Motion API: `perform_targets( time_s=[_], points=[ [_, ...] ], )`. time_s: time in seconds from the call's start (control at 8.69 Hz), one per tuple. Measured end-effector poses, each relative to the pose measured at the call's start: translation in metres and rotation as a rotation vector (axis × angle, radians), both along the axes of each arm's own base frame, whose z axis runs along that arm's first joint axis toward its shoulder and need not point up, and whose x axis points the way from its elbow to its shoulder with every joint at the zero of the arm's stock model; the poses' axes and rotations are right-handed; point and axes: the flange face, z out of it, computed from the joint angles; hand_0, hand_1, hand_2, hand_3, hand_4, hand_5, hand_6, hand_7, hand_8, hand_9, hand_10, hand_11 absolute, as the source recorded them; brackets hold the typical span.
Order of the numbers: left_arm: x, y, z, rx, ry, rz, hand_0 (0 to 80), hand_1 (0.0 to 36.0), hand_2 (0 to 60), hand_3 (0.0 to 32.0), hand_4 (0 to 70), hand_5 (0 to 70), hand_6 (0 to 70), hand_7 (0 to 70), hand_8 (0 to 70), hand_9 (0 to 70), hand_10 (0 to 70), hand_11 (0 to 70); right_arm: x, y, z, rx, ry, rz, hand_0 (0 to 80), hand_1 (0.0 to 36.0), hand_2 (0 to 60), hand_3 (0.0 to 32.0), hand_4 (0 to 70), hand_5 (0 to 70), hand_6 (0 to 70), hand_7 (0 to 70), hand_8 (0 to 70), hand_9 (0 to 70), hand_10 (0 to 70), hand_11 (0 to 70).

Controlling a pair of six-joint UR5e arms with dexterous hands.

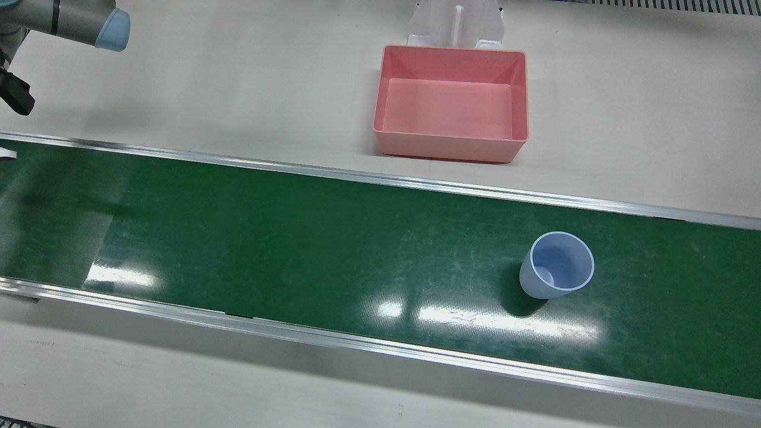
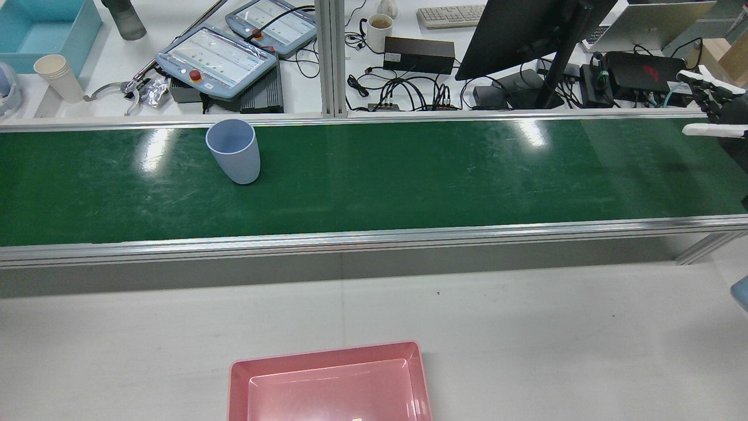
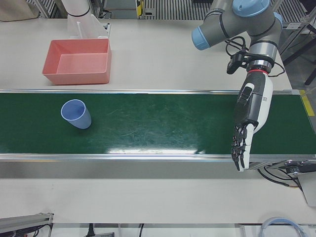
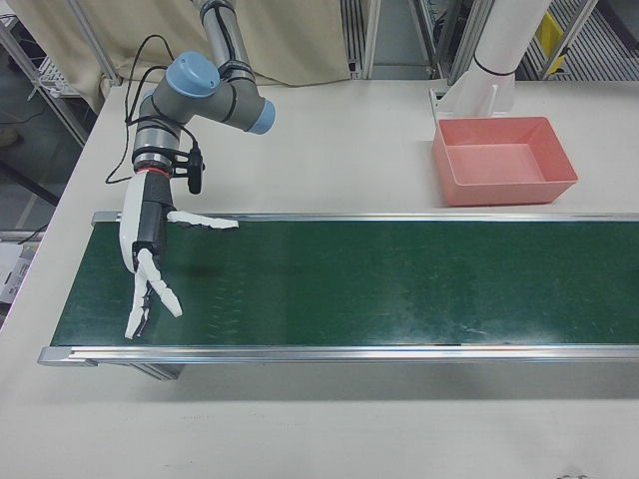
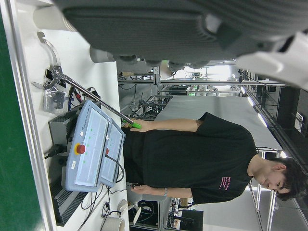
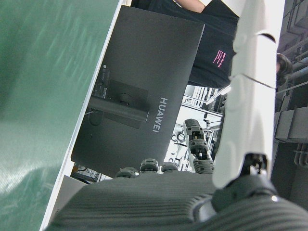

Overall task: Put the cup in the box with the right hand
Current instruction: 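Move the right hand toward the approaching blue cup on the belt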

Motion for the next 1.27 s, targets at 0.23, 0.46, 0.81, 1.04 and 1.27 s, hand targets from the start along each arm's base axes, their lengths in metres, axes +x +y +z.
perform_targets(
  time_s=[0.23, 0.46, 0.81, 1.04, 1.27],
  points=[
    [0.0, 0.0, 0.0, 0.0, 0.0, 0.0, 0.0, 0.0, 0.0, 0.0, 0.0, 0.0, 0.0, 0.0, 0.0, 0.0, 0.0, 0.0, -0.001, -0.003, -0.002, -0.036, -0.012, -0.004, 53.0, 22.1, 3.0, 0.0, 0.0, 7.3, 2.1, 1.4, 3.8, 2.1, 0.0, 0.0],
    [0.0, 0.0, 0.0, 0.0, 0.0, 0.0, 0.0, 0.0, 0.0, 0.0, 0.0, 0.0, 0.0, 0.0, 0.0, 0.0, 0.0, 0.0, -0.008, -0.01, -0.012, -0.024, -0.018, -0.013, 50.2, 19.8, 5.9, 0.0, 0.0, 6.5, 1.5, 0.0, 3.6, 2.2, 0.0, 0.0],
    [0.0, 0.0, 0.0, 0.0, 0.0, 0.0, 0.0, 0.0, 0.0, 0.0, 0.0, 0.0, 0.0, 0.0, 0.0, 0.0, 0.0, 0.0, -0.03, -0.015, -0.02, 0.021, -0.019, -0.042, 48.5, 18.4, 8.2, 0.0, 0.0, 6.0, 0.9, 0.0, 3.7, 2.8, 0.0, 0.0],
    [0.0, 0.0, 0.001, -0.001, 0.0, 0.0, 0.0, 0.0, 0.0, 0.0, 0.0, 0.0, 0.0, 0.0, 0.0, 0.0, 0.0, 0.0, -0.039, -0.016, -0.021, 0.04, -0.02, -0.053, 47.8, 17.5, 8.3, 0.0, 0.0, 5.9, 0.6, 0.0, 4.6, 4.0, 0.0, 0.0],
    [0.0, 0.0, 0.001, 0.0, 0.0, 0.0, 0.0, 0.0, 0.0, 0.0, 0.0, 0.0, 0.0, 0.0, 0.0, 0.0, 0.0, 0.0, -0.04, -0.015, -0.02, 0.056, -0.027, -0.053, 47.1, 16.6, 9.2, 0.0, 0.0, 5.6, 0.3, 0.0, 4.7, 4.6, 0.0, 0.0]
  ],
)
